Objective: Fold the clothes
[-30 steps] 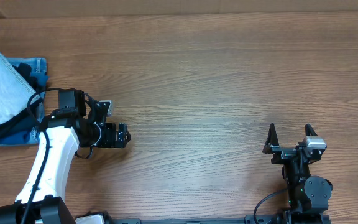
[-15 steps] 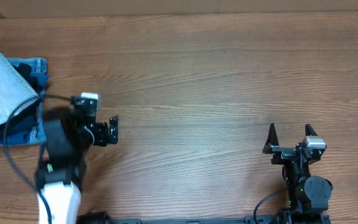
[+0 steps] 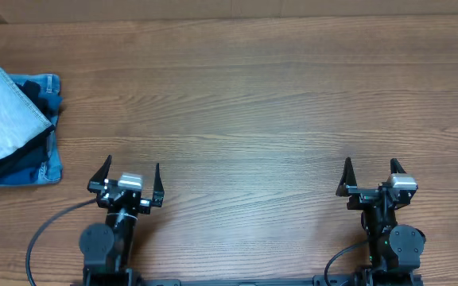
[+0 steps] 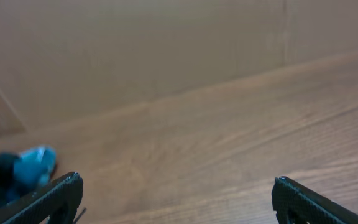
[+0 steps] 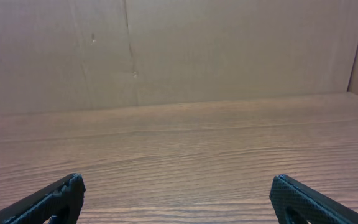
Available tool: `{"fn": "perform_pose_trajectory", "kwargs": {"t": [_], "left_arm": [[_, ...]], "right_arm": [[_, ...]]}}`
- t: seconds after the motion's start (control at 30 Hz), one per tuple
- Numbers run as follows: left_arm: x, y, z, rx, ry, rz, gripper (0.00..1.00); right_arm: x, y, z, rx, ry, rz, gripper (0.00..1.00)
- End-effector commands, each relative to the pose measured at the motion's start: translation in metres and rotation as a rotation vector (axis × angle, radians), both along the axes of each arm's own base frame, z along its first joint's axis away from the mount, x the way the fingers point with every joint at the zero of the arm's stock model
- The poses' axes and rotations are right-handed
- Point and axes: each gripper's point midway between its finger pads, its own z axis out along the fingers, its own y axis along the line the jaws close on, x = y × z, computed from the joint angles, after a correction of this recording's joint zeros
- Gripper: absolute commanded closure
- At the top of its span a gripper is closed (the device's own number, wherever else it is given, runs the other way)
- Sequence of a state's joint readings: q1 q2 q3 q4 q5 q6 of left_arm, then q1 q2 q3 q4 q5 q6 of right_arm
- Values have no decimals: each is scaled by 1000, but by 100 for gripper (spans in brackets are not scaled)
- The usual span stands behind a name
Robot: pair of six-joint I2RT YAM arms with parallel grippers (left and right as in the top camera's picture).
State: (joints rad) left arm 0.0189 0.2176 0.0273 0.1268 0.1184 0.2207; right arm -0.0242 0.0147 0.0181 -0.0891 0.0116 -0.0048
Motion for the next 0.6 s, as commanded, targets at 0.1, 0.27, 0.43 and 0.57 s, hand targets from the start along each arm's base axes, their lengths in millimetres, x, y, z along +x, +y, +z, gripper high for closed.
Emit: {"fn": "perform_pose_trajectory", "kwargs": {"t": [0.1, 0.27, 0.43, 0.57], "left_arm": [[-8, 15, 17, 74, -101, 99, 0], [-13, 10, -11, 75, 8, 66, 0], [-13, 11, -11, 75, 8, 69, 0], [-13, 11, -12, 75, 9, 69, 0]], "right_arm": [[0, -1, -1, -7, -4, -6, 0], [0, -1, -1, -7, -4, -6, 0], [0, -1, -1, -7, -5, -6, 0], [0, -1, -1, -7, -5, -6, 0]]}}
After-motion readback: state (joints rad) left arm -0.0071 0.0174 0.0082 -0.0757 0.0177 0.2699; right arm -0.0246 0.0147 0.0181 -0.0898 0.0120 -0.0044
